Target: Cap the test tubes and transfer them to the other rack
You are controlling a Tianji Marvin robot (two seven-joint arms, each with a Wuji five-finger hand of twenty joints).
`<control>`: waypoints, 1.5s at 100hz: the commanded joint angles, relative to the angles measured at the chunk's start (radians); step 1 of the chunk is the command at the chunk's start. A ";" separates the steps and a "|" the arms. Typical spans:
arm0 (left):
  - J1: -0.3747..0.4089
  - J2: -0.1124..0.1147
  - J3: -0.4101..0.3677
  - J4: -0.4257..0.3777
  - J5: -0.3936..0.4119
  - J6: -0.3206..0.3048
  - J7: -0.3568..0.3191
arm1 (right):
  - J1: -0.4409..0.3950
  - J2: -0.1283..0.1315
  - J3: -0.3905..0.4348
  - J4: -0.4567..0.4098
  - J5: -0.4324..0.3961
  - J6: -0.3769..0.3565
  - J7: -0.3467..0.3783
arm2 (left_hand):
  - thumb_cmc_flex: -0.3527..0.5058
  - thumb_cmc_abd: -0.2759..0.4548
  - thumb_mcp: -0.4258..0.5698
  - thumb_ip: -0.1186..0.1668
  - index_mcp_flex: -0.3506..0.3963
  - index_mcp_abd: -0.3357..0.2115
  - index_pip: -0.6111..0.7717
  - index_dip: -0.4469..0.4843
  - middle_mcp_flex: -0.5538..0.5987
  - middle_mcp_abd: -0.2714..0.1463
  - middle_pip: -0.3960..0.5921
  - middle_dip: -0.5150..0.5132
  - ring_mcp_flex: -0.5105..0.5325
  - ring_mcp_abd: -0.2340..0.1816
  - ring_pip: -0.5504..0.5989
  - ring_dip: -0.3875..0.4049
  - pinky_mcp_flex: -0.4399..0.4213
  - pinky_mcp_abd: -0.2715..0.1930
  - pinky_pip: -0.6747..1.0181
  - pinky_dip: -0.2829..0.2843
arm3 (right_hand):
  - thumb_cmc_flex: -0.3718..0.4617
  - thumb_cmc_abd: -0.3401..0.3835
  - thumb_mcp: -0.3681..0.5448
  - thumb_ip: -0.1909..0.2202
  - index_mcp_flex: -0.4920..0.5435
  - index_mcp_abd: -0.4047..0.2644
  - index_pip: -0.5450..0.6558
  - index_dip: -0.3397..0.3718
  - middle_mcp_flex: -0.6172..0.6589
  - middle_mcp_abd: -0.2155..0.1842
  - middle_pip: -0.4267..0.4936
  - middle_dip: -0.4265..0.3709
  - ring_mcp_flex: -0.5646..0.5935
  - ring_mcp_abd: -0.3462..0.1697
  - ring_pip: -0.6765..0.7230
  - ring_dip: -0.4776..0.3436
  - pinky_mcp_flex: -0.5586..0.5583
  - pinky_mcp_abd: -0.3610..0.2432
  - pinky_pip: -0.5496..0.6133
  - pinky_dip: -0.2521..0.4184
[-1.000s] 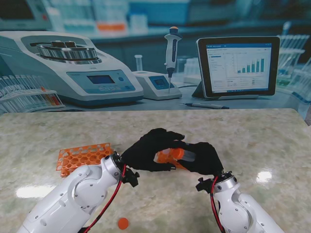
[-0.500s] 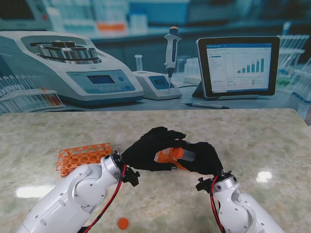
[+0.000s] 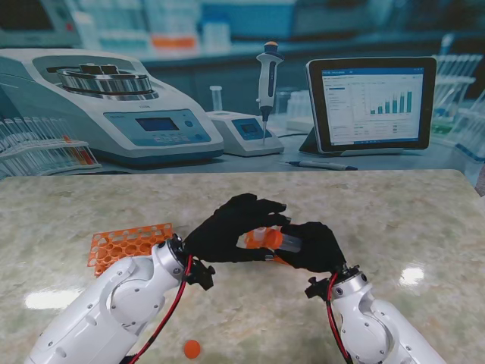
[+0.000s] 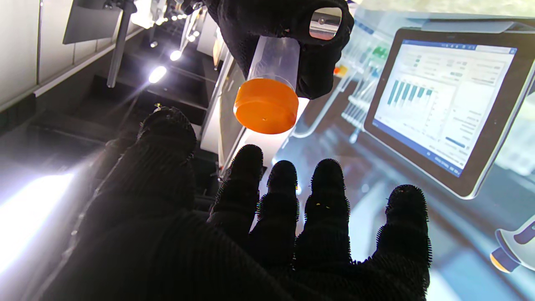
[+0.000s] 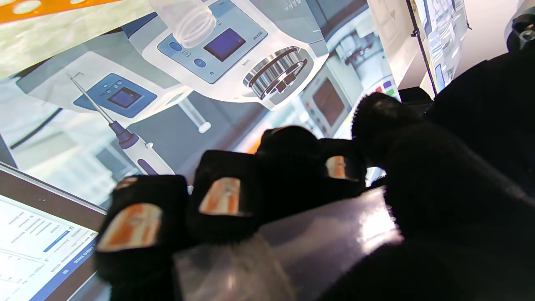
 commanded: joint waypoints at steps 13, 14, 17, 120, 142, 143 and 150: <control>0.015 0.003 -0.016 -0.004 0.009 0.002 0.009 | 0.006 0.002 -0.011 -0.009 -0.008 0.010 0.010 | 0.011 0.013 -0.042 0.000 0.008 0.023 0.027 0.060 -0.033 0.003 -0.009 -0.004 -0.031 -0.015 -0.014 0.004 -0.017 -0.020 -0.046 0.043 | 0.032 0.023 0.015 -0.015 0.014 -0.056 0.076 0.029 0.027 0.000 -0.003 0.018 0.034 -0.067 0.037 0.007 0.016 -0.017 0.030 -0.014; 0.016 0.003 -0.016 -0.003 0.009 0.002 0.009 | 0.006 0.002 -0.011 -0.009 -0.008 0.010 0.010 | 0.010 0.011 -0.043 -0.001 0.007 0.021 0.028 0.062 -0.034 0.000 -0.009 -0.003 -0.032 -0.016 -0.015 0.004 -0.018 -0.020 -0.046 0.043 | 0.032 0.022 0.015 -0.015 0.014 -0.056 0.076 0.029 0.027 0.000 -0.003 0.018 0.034 -0.067 0.037 0.007 0.016 -0.017 0.030 -0.014; 0.017 0.003 -0.018 -0.002 0.010 0.002 0.010 | 0.008 0.002 -0.013 -0.008 -0.008 0.012 0.011 | 0.008 0.008 -0.043 0.001 -0.003 0.023 0.041 0.083 -0.036 0.000 -0.006 0.001 -0.032 -0.016 -0.014 0.005 -0.017 -0.019 -0.046 0.045 | 0.032 0.022 0.015 -0.015 0.014 -0.056 0.076 0.029 0.028 0.000 -0.003 0.018 0.034 -0.067 0.037 0.007 0.016 -0.017 0.030 -0.014; -0.005 -0.008 0.010 0.056 0.066 0.043 0.084 | 0.036 0.004 -0.020 0.009 -0.003 0.037 0.030 | -0.048 -0.144 0.197 -0.026 -0.041 0.008 0.178 0.232 -0.012 -0.007 0.021 0.029 0.004 -0.023 0.010 0.029 0.007 -0.009 -0.003 0.071 | 0.032 0.020 0.015 -0.015 0.016 -0.059 0.074 0.028 0.028 0.000 -0.004 0.019 0.034 -0.065 0.037 0.008 0.016 -0.016 0.030 -0.014; -0.014 -0.009 0.016 0.064 0.077 0.049 0.093 | 0.036 0.004 -0.019 0.009 -0.003 0.037 0.031 | -0.019 -0.127 0.184 -0.026 -0.038 0.004 0.241 0.260 0.002 -0.006 0.026 0.032 0.016 -0.022 0.015 0.034 0.009 -0.005 0.013 0.069 | 0.033 0.020 0.015 -0.015 0.016 -0.059 0.074 0.028 0.028 -0.003 -0.004 0.019 0.034 -0.065 0.037 0.008 0.016 -0.016 0.030 -0.014; -0.014 -0.009 0.017 0.064 0.076 0.049 0.093 | 0.036 0.004 -0.019 0.009 -0.003 0.037 0.031 | -0.017 -0.125 0.181 -0.026 -0.038 0.002 0.245 0.261 0.002 -0.007 0.026 0.032 0.017 -0.021 0.015 0.034 0.008 -0.005 0.013 0.068 | 0.032 0.021 0.015 -0.015 0.016 -0.059 0.074 0.028 0.028 -0.003 -0.004 0.019 0.034 -0.065 0.037 0.008 0.016 -0.016 0.030 -0.014; -0.016 -0.010 0.019 0.066 0.075 0.049 0.093 | 0.036 0.004 -0.019 0.009 -0.003 0.037 0.031 | -0.006 -0.115 0.178 -0.024 -0.029 -0.002 0.261 0.267 0.009 -0.006 0.028 0.033 0.024 -0.021 0.018 0.035 0.012 -0.004 0.017 0.067 | 0.032 0.022 0.015 -0.016 0.016 -0.059 0.074 0.028 0.028 -0.001 -0.004 0.019 0.034 -0.065 0.037 0.008 0.016 -0.016 0.030 -0.014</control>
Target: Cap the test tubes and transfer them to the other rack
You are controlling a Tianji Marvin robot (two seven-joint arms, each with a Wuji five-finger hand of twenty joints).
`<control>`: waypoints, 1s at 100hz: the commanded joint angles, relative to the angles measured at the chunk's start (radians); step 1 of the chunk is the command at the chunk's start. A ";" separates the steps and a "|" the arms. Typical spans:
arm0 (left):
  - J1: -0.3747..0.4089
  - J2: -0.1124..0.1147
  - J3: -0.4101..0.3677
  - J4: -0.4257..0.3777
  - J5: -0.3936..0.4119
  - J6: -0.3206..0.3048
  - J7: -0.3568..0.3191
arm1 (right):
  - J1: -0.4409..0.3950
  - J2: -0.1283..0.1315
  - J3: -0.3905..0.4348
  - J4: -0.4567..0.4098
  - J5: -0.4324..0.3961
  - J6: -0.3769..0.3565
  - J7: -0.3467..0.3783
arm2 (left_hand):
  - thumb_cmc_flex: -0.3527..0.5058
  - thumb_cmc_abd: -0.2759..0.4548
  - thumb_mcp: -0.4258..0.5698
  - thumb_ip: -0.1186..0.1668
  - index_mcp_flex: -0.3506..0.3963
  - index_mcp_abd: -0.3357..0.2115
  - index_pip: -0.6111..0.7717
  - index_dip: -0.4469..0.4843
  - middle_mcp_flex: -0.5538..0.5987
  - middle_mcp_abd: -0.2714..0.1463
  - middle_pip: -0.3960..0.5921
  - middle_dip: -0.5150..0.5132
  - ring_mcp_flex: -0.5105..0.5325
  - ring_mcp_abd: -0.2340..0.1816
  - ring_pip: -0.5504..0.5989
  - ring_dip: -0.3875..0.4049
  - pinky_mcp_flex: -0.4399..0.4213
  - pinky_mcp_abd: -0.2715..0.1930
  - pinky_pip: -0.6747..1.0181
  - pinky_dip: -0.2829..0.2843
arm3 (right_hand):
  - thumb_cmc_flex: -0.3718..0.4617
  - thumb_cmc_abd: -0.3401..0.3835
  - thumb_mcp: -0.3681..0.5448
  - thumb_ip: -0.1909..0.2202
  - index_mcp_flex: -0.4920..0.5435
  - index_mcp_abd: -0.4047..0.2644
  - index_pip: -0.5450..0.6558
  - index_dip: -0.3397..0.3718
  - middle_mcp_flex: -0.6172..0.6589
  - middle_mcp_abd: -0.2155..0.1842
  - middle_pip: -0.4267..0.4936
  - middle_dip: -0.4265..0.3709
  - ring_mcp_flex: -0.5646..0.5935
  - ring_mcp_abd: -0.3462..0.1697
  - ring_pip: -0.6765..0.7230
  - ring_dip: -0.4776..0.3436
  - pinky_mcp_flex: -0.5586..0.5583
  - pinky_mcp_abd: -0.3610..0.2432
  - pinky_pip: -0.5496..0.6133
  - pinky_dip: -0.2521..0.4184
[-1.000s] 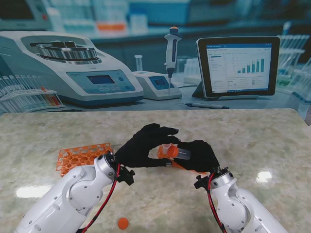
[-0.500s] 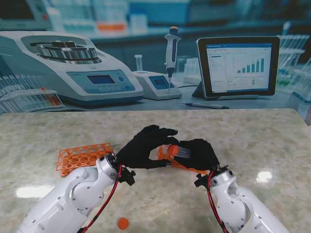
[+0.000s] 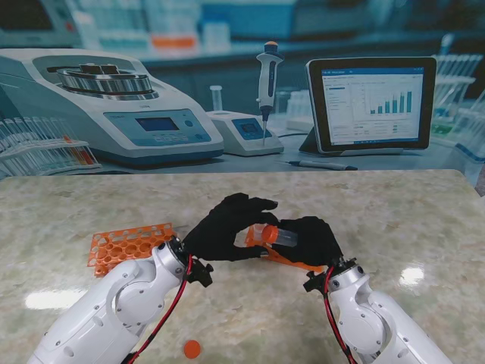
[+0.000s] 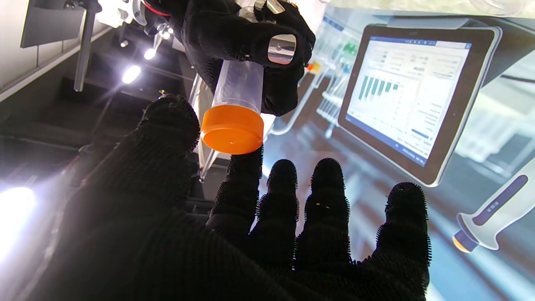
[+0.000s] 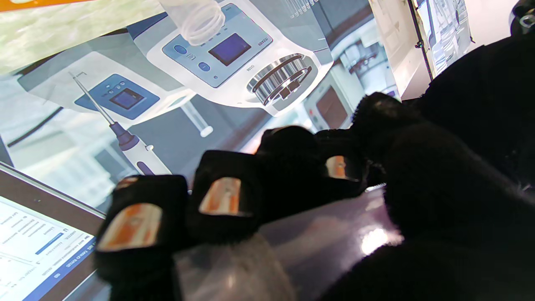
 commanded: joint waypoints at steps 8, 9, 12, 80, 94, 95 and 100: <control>-0.004 -0.003 0.005 0.003 -0.005 0.003 -0.003 | -0.005 -0.002 -0.001 -0.001 0.005 -0.002 0.004 | 0.060 0.046 -0.026 -0.016 0.001 -0.010 0.094 0.045 0.020 -0.006 0.014 0.019 0.030 -0.020 0.017 0.016 -0.001 -0.002 0.023 0.027 | 0.032 0.021 0.015 -0.015 0.016 -0.059 0.074 0.028 0.028 0.001 -0.004 0.019 0.034 -0.065 0.037 0.008 0.016 -0.016 0.030 -0.013; -0.004 -0.003 0.006 0.003 -0.006 0.003 -0.002 | -0.005 -0.002 -0.001 -0.001 0.005 -0.002 0.004 | 0.063 0.052 -0.026 -0.016 0.002 -0.011 0.098 0.046 0.020 -0.006 0.014 0.019 0.031 -0.021 0.017 0.016 -0.001 -0.002 0.023 0.027 | 0.033 0.023 0.015 -0.015 0.016 -0.059 0.074 0.028 0.028 0.000 -0.004 0.019 0.034 -0.065 0.037 0.008 0.016 -0.016 0.030 -0.013; -0.005 -0.004 0.007 0.004 -0.007 0.003 -0.002 | -0.005 -0.002 -0.002 -0.001 0.005 -0.002 0.004 | 0.111 0.082 -0.090 -0.003 -0.002 -0.017 0.132 0.056 0.025 -0.006 0.016 0.020 0.036 -0.022 0.018 0.018 -0.001 -0.003 0.027 0.022 | 0.033 0.022 0.014 -0.016 0.016 -0.059 0.074 0.028 0.028 -0.001 -0.004 0.019 0.034 -0.066 0.037 0.008 0.016 -0.016 0.030 -0.013; -0.012 -0.005 0.018 0.016 -0.007 -0.005 0.001 | -0.011 -0.003 0.001 -0.008 0.007 -0.009 0.001 | 0.430 0.110 -0.233 0.053 0.025 -0.081 0.366 0.068 0.090 -0.009 0.038 0.024 0.098 -0.018 0.045 0.033 0.016 -0.001 0.057 0.021 | 0.031 0.021 0.015 -0.016 0.017 -0.059 0.074 0.029 0.028 -0.001 -0.004 0.018 0.034 -0.066 0.036 0.008 0.016 -0.016 0.030 -0.013; -0.011 -0.006 0.020 0.018 -0.004 -0.010 0.009 | -0.013 -0.003 0.003 -0.011 0.006 -0.014 -0.001 | 0.485 0.099 -0.218 0.063 0.031 -0.088 0.389 0.055 0.106 -0.012 0.046 0.030 0.111 -0.018 0.066 0.053 0.018 -0.001 0.079 0.030 | 0.031 0.021 0.014 -0.016 0.017 -0.059 0.074 0.029 0.028 -0.001 -0.004 0.018 0.034 -0.066 0.036 0.008 0.016 -0.016 0.030 -0.013; -0.011 -0.006 0.020 0.018 -0.002 -0.011 0.010 | -0.013 -0.003 0.004 -0.011 0.006 -0.014 -0.002 | 0.485 0.099 -0.218 0.063 0.031 -0.088 0.389 0.055 0.106 -0.012 0.046 0.030 0.111 -0.018 0.066 0.053 0.018 -0.001 0.079 0.030 | 0.030 0.022 0.014 -0.016 0.017 -0.059 0.074 0.029 0.028 0.000 -0.004 0.018 0.034 -0.066 0.036 0.008 0.016 -0.016 0.030 -0.013; -0.011 -0.007 0.021 0.020 0.003 -0.013 0.015 | -0.014 -0.003 0.005 -0.012 0.006 -0.016 -0.002 | 0.492 0.088 -0.217 0.064 0.031 -0.089 0.390 0.052 0.106 -0.012 0.046 0.030 0.112 -0.020 0.065 0.053 0.020 -0.001 0.081 0.030 | 0.031 0.022 0.015 -0.016 0.017 -0.059 0.074 0.029 0.028 0.001 -0.004 0.018 0.034 -0.066 0.036 0.008 0.016 -0.016 0.030 -0.013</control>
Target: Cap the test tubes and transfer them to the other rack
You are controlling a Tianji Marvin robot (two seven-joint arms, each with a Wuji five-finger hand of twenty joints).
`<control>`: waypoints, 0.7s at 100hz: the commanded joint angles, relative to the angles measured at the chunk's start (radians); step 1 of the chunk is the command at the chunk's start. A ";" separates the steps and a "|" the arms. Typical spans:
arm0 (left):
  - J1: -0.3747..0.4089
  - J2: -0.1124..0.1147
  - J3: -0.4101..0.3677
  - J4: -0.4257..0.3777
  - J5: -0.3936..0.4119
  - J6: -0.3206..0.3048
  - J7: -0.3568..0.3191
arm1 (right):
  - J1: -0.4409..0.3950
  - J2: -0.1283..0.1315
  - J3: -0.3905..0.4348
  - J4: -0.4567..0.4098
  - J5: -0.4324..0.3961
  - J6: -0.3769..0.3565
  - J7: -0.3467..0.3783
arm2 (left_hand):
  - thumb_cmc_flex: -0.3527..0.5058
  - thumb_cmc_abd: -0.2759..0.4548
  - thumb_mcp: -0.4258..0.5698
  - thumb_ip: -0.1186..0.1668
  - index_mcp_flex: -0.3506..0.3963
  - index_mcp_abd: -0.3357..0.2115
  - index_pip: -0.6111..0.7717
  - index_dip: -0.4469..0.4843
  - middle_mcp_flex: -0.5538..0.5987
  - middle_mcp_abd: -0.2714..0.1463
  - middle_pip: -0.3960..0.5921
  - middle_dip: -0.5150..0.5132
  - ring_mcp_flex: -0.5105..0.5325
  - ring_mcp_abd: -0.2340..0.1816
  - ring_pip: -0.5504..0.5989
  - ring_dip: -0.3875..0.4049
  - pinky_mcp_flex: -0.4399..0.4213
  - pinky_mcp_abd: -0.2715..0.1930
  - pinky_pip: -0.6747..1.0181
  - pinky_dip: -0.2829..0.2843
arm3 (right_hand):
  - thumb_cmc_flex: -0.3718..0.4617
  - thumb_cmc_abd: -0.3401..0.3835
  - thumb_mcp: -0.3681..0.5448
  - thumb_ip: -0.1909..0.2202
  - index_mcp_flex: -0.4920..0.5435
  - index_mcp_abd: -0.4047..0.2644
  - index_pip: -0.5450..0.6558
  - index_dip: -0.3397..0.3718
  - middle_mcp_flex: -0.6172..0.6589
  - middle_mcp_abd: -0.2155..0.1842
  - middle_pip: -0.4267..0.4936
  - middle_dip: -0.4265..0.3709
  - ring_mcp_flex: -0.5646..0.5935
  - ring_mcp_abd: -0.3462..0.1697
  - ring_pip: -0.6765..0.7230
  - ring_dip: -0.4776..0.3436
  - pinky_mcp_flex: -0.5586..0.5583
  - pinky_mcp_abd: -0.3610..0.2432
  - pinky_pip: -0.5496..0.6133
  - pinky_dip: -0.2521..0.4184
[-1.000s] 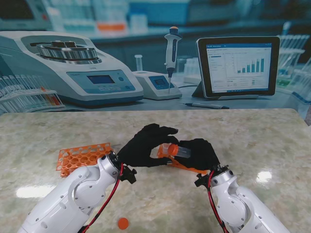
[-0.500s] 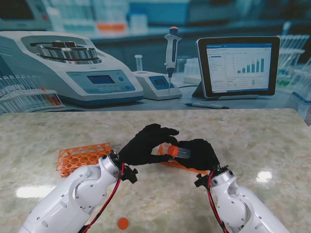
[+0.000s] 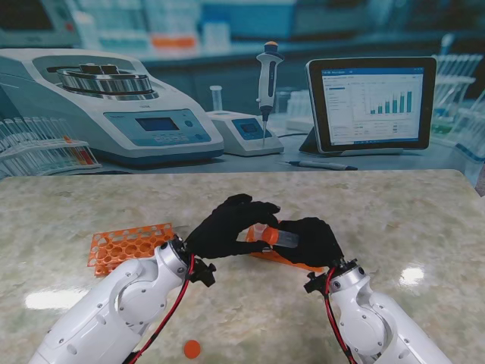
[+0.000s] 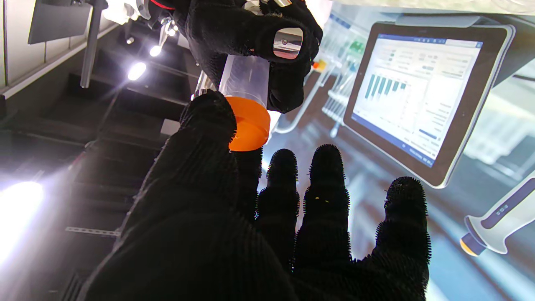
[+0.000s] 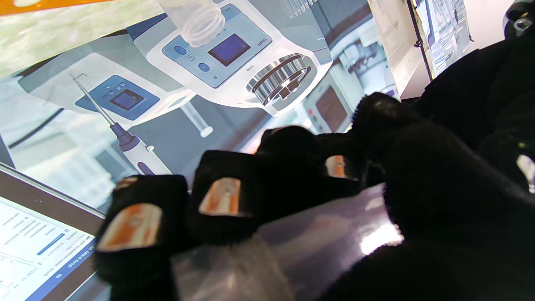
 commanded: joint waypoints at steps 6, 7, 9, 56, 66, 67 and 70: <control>0.003 -0.003 0.005 0.010 0.015 -0.004 0.009 | -0.008 -0.004 0.000 -0.014 0.003 -0.007 -0.003 | 0.187 0.013 0.067 0.072 0.060 -0.089 0.187 0.027 0.027 -0.013 0.008 0.017 0.026 -0.020 0.012 0.013 -0.004 -0.003 0.038 0.030 | 0.031 0.022 0.014 -0.016 0.016 -0.060 0.077 0.030 0.028 0.000 -0.004 0.018 0.034 -0.066 0.036 0.008 0.016 -0.015 0.030 -0.013; 0.003 -0.004 0.005 0.010 0.015 -0.004 0.010 | -0.009 -0.004 0.000 -0.014 0.003 -0.007 -0.003 | 0.188 0.009 0.068 0.071 0.060 -0.090 0.186 0.026 0.027 -0.013 0.009 0.017 0.026 -0.020 0.012 0.013 -0.003 -0.003 0.038 0.030 | 0.031 0.023 0.014 -0.016 0.016 -0.060 0.077 0.030 0.028 0.000 -0.004 0.018 0.034 -0.066 0.036 0.008 0.016 -0.015 0.030 -0.013; 0.003 -0.004 0.006 0.011 0.016 -0.005 0.012 | -0.009 -0.004 0.000 -0.015 0.002 -0.007 -0.004 | 0.191 0.004 0.068 0.071 0.060 -0.090 0.186 0.024 0.028 -0.016 0.009 0.017 0.026 -0.021 0.011 0.013 -0.003 -0.003 0.039 0.030 | 0.031 0.022 0.014 -0.016 0.016 -0.060 0.077 0.030 0.028 0.000 -0.004 0.018 0.034 -0.066 0.036 0.008 0.016 -0.015 0.030 -0.013; 0.002 -0.008 0.013 0.028 0.048 -0.021 0.052 | -0.012 -0.005 0.002 -0.025 0.002 -0.009 -0.007 | 0.151 -0.017 0.221 0.031 0.095 -0.126 0.037 -0.024 0.017 -0.031 0.006 0.009 0.022 -0.036 0.007 0.010 -0.012 -0.010 0.065 0.011 | 0.030 0.022 0.014 -0.016 0.016 -0.060 0.077 0.030 0.028 0.000 -0.004 0.018 0.034 -0.066 0.036 0.008 0.016 -0.015 0.030 -0.013; 0.001 -0.009 0.016 0.033 0.050 -0.022 0.059 | -0.013 -0.005 0.003 -0.028 0.002 -0.010 -0.008 | 0.136 -0.009 0.244 0.030 0.111 -0.143 -0.014 -0.046 0.017 -0.034 0.005 0.007 0.022 -0.039 0.007 0.009 -0.011 -0.012 0.068 0.009 | 0.030 0.022 0.014 -0.016 0.016 -0.061 0.076 0.030 0.028 -0.001 -0.004 0.018 0.034 -0.066 0.036 0.008 0.016 -0.015 0.030 -0.013; 0.001 -0.009 0.016 0.033 0.050 -0.022 0.059 | -0.013 -0.005 0.003 -0.028 0.002 -0.010 -0.008 | 0.134 -0.006 0.247 0.030 0.112 -0.145 -0.020 -0.049 0.017 -0.035 0.004 0.006 0.021 -0.039 0.006 0.009 -0.011 -0.012 0.068 0.008 | 0.030 0.022 0.014 -0.017 0.016 -0.061 0.076 0.030 0.028 -0.001 -0.004 0.018 0.034 -0.066 0.036 0.008 0.016 -0.015 0.030 -0.013; 0.001 -0.010 0.017 0.034 0.050 -0.022 0.060 | -0.013 -0.005 0.004 -0.029 0.002 -0.010 -0.009 | 0.129 -0.004 0.251 0.030 0.114 -0.149 -0.031 -0.053 0.017 -0.035 0.004 0.006 0.022 -0.040 0.006 0.009 -0.012 -0.013 0.068 0.008 | 0.031 0.022 0.014 -0.016 0.016 -0.061 0.076 0.030 0.028 -0.001 -0.004 0.018 0.034 -0.066 0.036 0.008 0.016 -0.015 0.030 -0.013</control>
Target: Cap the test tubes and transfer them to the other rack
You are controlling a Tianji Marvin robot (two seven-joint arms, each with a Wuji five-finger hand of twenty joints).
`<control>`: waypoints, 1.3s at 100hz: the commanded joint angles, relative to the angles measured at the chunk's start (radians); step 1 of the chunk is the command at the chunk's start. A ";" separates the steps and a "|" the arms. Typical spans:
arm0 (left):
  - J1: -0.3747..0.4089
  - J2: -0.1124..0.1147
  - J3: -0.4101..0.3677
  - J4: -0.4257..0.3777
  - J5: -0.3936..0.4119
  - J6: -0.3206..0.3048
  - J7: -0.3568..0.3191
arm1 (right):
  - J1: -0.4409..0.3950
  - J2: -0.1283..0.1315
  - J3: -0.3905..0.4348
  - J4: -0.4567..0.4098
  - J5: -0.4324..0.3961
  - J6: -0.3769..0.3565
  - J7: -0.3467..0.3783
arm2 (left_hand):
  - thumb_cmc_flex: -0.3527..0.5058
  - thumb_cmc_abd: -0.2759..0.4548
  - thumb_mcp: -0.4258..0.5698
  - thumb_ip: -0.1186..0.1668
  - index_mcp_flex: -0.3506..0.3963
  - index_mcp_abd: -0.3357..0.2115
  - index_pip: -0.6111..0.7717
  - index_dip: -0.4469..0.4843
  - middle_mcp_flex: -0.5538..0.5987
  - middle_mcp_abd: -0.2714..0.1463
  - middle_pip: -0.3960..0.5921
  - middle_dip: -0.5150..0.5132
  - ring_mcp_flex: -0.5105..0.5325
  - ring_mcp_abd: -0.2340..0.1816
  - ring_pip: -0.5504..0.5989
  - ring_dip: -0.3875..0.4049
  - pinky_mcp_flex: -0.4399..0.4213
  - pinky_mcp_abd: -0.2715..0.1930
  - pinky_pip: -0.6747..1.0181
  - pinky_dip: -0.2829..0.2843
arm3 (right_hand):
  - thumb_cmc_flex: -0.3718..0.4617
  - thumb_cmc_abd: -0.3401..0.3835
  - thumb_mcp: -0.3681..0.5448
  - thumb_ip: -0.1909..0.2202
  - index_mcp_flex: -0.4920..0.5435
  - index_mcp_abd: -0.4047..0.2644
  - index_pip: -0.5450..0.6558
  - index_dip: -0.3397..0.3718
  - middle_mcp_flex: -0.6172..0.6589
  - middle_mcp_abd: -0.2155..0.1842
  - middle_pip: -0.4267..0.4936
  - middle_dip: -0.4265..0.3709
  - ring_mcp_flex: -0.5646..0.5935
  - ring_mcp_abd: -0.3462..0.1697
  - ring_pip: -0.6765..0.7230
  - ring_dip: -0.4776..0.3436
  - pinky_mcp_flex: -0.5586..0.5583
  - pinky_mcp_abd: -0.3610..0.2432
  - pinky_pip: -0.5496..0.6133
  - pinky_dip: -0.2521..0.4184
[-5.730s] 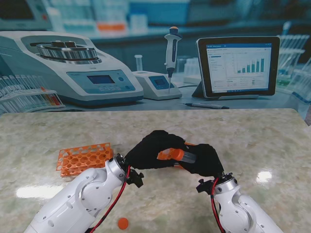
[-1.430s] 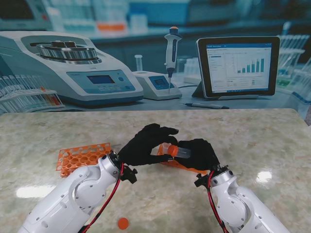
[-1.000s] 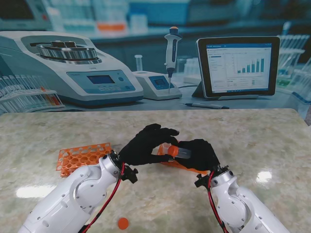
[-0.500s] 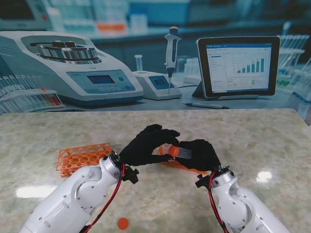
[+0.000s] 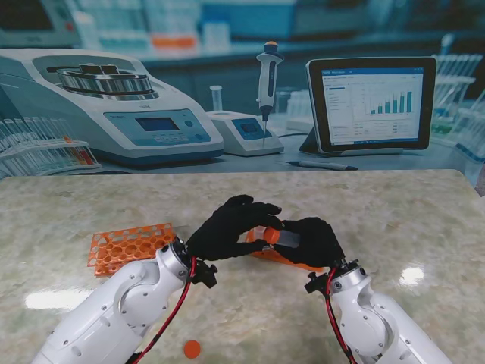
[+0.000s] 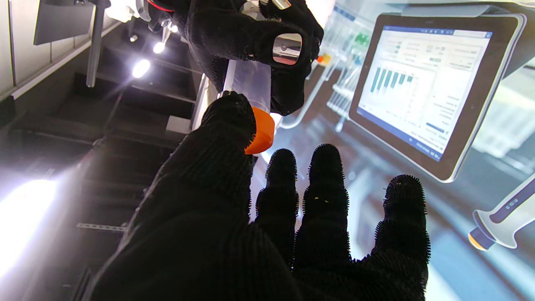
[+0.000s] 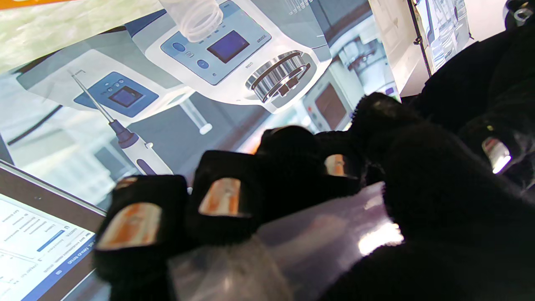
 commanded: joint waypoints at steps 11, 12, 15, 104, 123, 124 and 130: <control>0.004 -0.004 0.007 0.014 0.000 0.001 -0.004 | -0.007 -0.005 -0.002 -0.024 0.002 -0.007 -0.005 | 0.082 0.056 0.149 0.037 0.131 -0.099 0.019 -0.010 0.022 -0.038 0.002 0.003 0.020 -0.038 -0.004 0.005 -0.014 -0.012 0.036 0.006 | 0.028 0.020 0.014 -0.017 0.016 -0.067 0.085 0.031 0.029 -0.001 -0.004 0.018 0.034 -0.066 0.036 0.008 0.016 -0.015 0.030 -0.003; 0.004 -0.004 0.007 0.014 -0.001 0.001 -0.004 | -0.007 -0.005 -0.002 -0.024 0.002 -0.007 -0.005 | 0.083 0.056 0.150 0.037 0.134 -0.104 0.019 -0.010 0.023 -0.039 0.003 0.003 0.019 -0.038 -0.004 0.005 -0.014 -0.012 0.036 0.006 | 0.027 0.021 0.014 -0.017 0.016 -0.067 0.085 0.031 0.028 -0.001 -0.004 0.018 0.034 -0.066 0.036 0.008 0.016 -0.015 0.030 -0.003; 0.005 -0.004 0.007 0.014 -0.002 0.001 -0.004 | -0.007 -0.005 -0.002 -0.025 0.001 -0.007 -0.005 | 0.083 0.055 0.154 0.038 0.134 -0.111 0.015 -0.012 0.024 -0.040 0.002 0.003 0.020 -0.039 -0.004 0.005 -0.014 -0.013 0.036 0.006 | 0.028 0.021 0.014 -0.016 0.016 -0.067 0.085 0.031 0.029 -0.001 -0.004 0.018 0.034 -0.066 0.036 0.008 0.016 -0.015 0.030 -0.003; 0.012 -0.009 -0.003 0.018 -0.084 -0.027 -0.045 | -0.008 -0.004 -0.001 -0.030 0.005 -0.003 0.002 | 0.166 0.112 0.198 0.019 0.280 -0.319 0.122 0.000 0.057 -0.055 -0.006 -0.017 0.007 -0.030 -0.016 -0.005 -0.029 -0.017 0.009 -0.004 | 0.026 0.022 0.012 -0.018 0.015 -0.069 0.084 0.033 0.028 -0.001 -0.004 0.017 0.034 -0.067 0.035 0.008 0.016 -0.015 0.030 -0.003; 0.017 -0.004 -0.012 0.011 -0.092 -0.032 -0.064 | -0.009 -0.004 0.000 -0.032 0.006 0.000 0.004 | 0.156 0.131 0.168 0.020 0.314 -0.309 0.191 0.039 0.052 -0.055 -0.010 -0.021 -0.001 -0.029 -0.020 -0.009 -0.031 -0.017 -0.005 -0.004 | 0.027 0.024 0.012 -0.018 0.015 -0.069 0.084 0.033 0.028 -0.002 -0.004 0.017 0.034 -0.067 0.035 0.008 0.016 -0.015 0.029 -0.003; 0.017 -0.004 -0.013 0.011 -0.092 -0.032 -0.065 | -0.009 -0.004 0.000 -0.032 0.006 0.000 0.004 | 0.156 0.131 0.168 0.020 0.314 -0.309 0.191 0.039 0.052 -0.055 -0.010 -0.021 -0.001 -0.029 -0.020 -0.009 -0.031 -0.017 -0.005 -0.004 | 0.027 0.023 0.012 -0.018 0.015 -0.069 0.084 0.033 0.028 -0.002 -0.004 0.017 0.034 -0.067 0.035 0.008 0.016 -0.015 0.029 -0.003; 0.023 -0.002 -0.019 0.005 -0.092 -0.035 -0.069 | -0.009 -0.004 0.000 -0.033 0.007 0.000 0.005 | 0.145 0.135 0.157 0.021 0.311 -0.306 0.190 0.041 0.051 -0.053 -0.011 -0.021 -0.001 -0.029 -0.021 -0.009 -0.032 -0.017 -0.007 -0.003 | 0.027 0.023 0.012 -0.018 0.015 -0.069 0.083 0.033 0.028 -0.002 -0.004 0.017 0.034 -0.067 0.035 0.008 0.016 -0.015 0.029 -0.003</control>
